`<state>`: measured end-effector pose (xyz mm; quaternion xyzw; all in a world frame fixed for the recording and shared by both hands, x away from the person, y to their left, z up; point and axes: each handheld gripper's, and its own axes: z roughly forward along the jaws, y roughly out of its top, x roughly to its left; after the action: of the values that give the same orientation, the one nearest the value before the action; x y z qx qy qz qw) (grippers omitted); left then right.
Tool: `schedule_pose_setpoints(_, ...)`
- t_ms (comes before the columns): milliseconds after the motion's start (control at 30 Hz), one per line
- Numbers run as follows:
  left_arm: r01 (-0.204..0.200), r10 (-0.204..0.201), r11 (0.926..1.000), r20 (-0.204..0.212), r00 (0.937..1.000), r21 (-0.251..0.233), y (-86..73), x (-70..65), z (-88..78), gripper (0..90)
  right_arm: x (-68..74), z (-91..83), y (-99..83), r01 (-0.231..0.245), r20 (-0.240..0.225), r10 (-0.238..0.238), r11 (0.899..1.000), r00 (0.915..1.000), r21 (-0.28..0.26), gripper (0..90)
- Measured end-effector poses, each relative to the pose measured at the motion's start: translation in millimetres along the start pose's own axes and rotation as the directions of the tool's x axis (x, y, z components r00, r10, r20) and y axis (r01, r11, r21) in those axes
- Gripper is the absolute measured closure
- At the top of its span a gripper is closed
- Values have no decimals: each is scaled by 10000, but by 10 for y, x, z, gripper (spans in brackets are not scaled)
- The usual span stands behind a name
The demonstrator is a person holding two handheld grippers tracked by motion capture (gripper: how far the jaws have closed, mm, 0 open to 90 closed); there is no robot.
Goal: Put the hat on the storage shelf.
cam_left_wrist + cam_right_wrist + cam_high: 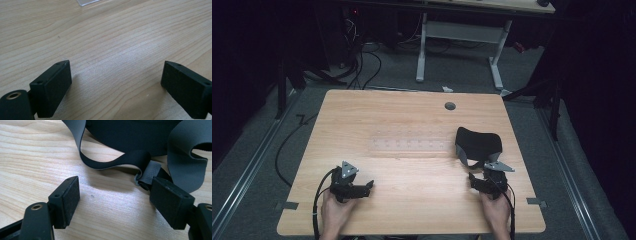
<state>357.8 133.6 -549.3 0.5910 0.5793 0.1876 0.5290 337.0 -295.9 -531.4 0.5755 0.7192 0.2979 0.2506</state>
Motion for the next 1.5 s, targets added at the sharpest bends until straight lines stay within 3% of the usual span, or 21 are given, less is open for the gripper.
schedule_pose_setpoints(600, 10, -10, 10000, -16, 10000, -53, 0, -2, -2, 119, -12, -5, -1, 103, -104, -103, 9999, 9999, 52, 239)
schedule_pose_setpoints(1000, 56, -57, 9999, -62, 10000, -114, 5, 0, -4, 143, -77, -117, -70, -53, 114, 56, 9996, 9999, -262, 394)
schedule_pose_setpoints(1500, 68, -69, 9999, -77, 9999, -142, 5, -3, -2, 148, -219, -350, -144, -352, -398, 320, 9960, 9987, -818, 479)
